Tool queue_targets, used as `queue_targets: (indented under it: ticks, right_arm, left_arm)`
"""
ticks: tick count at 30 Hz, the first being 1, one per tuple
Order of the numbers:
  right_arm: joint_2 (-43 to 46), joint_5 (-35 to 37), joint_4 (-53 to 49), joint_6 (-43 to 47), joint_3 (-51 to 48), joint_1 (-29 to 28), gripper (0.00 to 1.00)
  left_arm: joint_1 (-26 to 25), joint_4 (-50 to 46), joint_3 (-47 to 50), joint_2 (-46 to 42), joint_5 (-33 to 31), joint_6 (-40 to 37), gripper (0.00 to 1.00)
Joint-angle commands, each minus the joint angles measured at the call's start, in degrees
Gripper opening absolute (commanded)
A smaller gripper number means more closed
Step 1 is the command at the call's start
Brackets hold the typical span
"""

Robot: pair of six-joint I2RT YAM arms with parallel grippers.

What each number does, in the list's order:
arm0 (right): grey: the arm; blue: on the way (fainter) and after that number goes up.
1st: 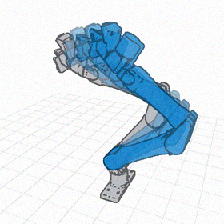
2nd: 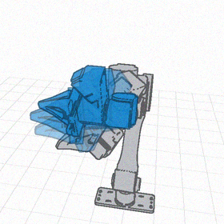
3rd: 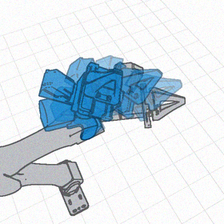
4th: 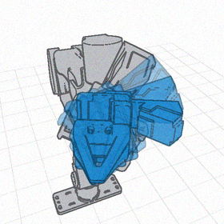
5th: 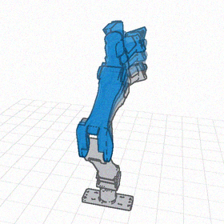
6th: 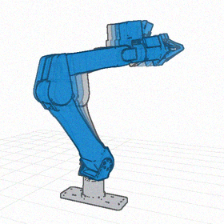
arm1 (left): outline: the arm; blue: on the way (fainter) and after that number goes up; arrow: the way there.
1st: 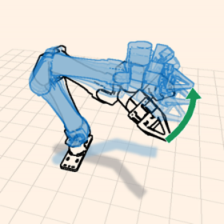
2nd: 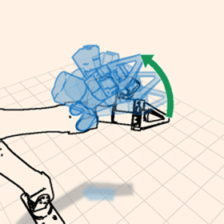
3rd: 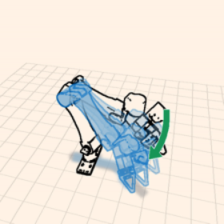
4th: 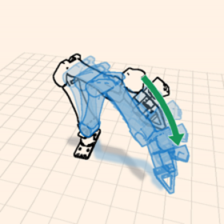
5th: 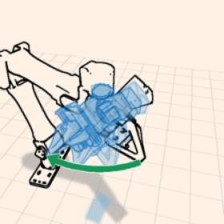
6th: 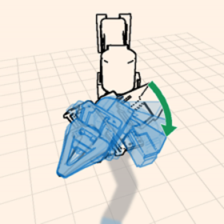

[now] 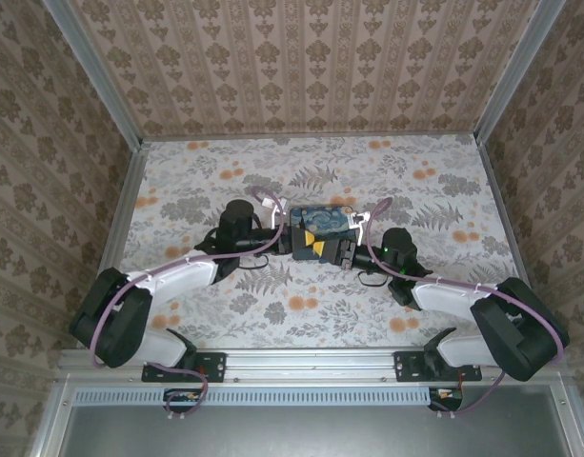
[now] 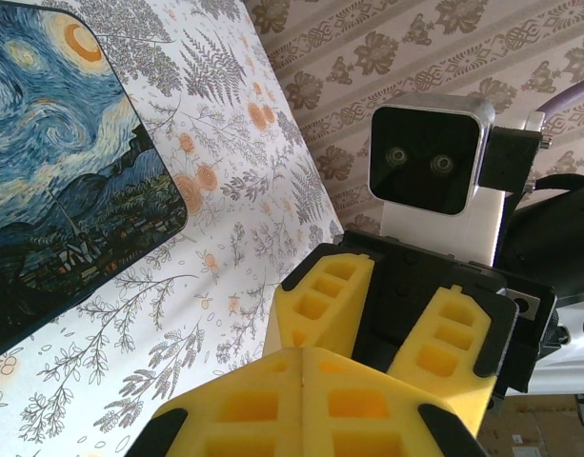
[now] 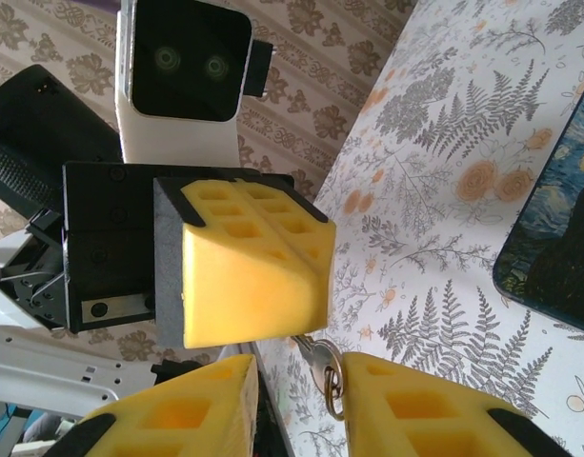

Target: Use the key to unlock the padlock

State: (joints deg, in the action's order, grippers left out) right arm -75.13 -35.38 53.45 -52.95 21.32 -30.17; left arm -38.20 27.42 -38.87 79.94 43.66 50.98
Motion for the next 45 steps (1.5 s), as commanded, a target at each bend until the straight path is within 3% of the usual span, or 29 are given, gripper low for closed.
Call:
queue_targets:
  ticks: [1, 8, 17, 23, 26, 28, 29, 34, 38, 45]
  right_arm:
    - [-0.51, 0.87, 2.26, -0.58, 0.60, -0.32, 0.28]
    - [-0.36, 0.97, 2.27, -0.47, 0.04, -0.32, 0.19]
    - [-0.11, 1.19, 2.60, -0.74, -0.14, -0.33, 0.01]
    - [0.42, 0.77, 3.50, -1.60, -0.29, -0.32, 0.00]
    - [1.86, 2.37, 2.07, -1.85, -1.05, -0.32, 0.00]
    - [3.61, 4.38, -1.73, -1.59, -1.45, -0.32, 0.00]
    - [4.44, 5.30, -3.23, -1.52, -1.58, -0.32, 0.00]
    - [9.03, 13.01, -10.76, -4.94, -3.41, -0.39, 0.00]
    - [12.09, 20.24, -11.69, -11.92, -7.09, -0.43, 0.00]
    - [21.14, 28.20, -19.14, -16.18, -9.44, -0.54, 0.00]
  left_arm:
    - [-0.26, 1.82, 0.29, 0.57, -0.26, 0.35, 0.00]
    - [-0.30, 1.97, 0.46, 0.30, -1.19, 0.41, 0.00]
    - [-0.38, 2.06, 0.55, 0.30, -1.24, 0.43, 0.00]
    - [-0.39, 1.78, 0.49, 0.57, -1.49, 0.59, 0.00]
    - [-0.15, 1.16, 0.63, -0.17, -3.44, 0.75, 0.20]
    - [0.35, 1.06, 1.57, -1.99, -6.32, 1.76, 0.48]
    - [0.64, 0.99, 2.18, -2.98, -8.69, 2.24, 0.57]
    - [0.89, -0.40, 5.65, -8.97, -16.36, 4.79, 0.86]
    - [-0.33, -0.79, 9.14, -12.99, -20.80, 6.40, 1.00]
    - [-7.42, -9.48, 9.56, -14.95, -29.86, 0.96, 1.00]
